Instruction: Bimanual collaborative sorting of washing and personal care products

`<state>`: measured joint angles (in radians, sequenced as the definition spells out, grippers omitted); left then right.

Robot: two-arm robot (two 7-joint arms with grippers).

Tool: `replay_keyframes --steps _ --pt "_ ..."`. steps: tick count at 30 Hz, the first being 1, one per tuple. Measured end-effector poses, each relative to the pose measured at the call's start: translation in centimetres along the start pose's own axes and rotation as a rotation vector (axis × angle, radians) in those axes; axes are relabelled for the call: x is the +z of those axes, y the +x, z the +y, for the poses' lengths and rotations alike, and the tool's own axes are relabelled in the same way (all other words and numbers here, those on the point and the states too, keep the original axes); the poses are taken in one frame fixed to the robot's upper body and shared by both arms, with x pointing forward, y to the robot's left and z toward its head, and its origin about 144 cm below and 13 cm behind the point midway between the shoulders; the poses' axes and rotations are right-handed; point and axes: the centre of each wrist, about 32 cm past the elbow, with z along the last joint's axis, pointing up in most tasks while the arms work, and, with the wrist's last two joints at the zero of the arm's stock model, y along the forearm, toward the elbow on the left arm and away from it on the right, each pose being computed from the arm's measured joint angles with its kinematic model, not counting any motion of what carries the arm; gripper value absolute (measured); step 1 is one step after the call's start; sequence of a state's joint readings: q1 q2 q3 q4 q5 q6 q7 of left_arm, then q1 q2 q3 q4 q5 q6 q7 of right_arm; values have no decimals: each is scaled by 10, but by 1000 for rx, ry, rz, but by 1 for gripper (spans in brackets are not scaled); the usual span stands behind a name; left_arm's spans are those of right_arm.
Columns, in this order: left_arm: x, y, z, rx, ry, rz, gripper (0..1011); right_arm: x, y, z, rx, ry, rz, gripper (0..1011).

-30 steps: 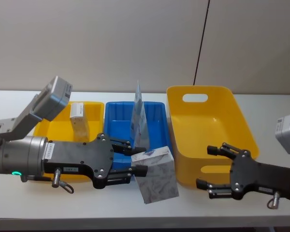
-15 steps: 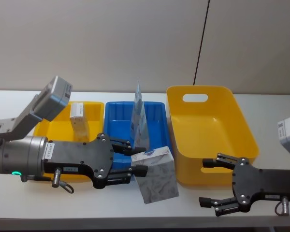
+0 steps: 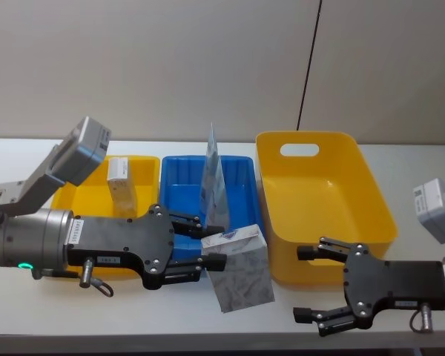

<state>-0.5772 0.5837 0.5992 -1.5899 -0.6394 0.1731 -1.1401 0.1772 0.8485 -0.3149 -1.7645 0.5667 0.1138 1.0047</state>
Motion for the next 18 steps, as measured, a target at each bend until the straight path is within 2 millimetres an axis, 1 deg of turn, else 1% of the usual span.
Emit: replay_keyframes --steps 18 --pt "0 0 0 0 0 0 378 -2 3 19 29 7 -9 1000"
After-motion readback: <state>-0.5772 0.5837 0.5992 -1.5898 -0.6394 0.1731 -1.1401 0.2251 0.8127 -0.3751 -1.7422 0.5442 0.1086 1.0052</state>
